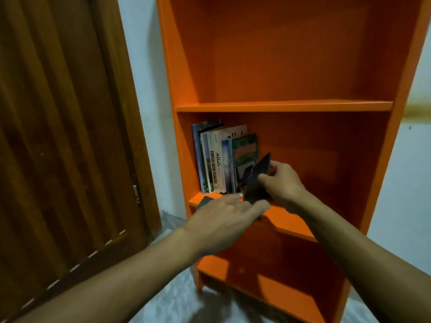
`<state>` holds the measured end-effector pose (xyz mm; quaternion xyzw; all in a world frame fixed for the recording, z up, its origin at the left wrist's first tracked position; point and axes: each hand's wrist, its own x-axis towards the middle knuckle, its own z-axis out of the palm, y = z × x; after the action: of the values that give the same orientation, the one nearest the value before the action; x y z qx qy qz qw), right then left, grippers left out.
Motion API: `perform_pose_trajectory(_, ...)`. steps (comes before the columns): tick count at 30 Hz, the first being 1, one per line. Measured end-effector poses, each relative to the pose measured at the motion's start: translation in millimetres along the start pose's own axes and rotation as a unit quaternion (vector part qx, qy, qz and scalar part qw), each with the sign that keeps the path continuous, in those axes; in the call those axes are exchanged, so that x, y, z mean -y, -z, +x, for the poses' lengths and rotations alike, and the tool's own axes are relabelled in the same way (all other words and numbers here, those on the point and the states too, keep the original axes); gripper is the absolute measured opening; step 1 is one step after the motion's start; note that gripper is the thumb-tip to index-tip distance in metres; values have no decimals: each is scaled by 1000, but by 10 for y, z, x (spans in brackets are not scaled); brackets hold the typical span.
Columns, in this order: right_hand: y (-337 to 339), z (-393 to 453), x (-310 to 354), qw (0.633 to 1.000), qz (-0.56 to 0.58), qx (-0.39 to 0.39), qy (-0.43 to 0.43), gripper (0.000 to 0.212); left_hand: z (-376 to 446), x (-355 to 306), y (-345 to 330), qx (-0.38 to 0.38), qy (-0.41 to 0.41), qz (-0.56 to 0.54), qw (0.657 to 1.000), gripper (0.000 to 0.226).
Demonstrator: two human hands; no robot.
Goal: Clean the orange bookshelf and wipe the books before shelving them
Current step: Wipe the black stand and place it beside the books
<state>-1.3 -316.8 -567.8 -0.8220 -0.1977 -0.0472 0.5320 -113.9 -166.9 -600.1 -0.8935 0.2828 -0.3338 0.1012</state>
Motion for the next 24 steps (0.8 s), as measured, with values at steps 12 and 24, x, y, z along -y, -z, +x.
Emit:
perform_pose_trajectory(12,-81,474,-991,942,-244,-223,46,31,-84,1039,-1676,-126,450,-271,842,104)
perform_pose_trajectory(24,-555,714,-1193,929,-282,-226,73,78,665,1291,-2265,-165,602,-298,722,143)
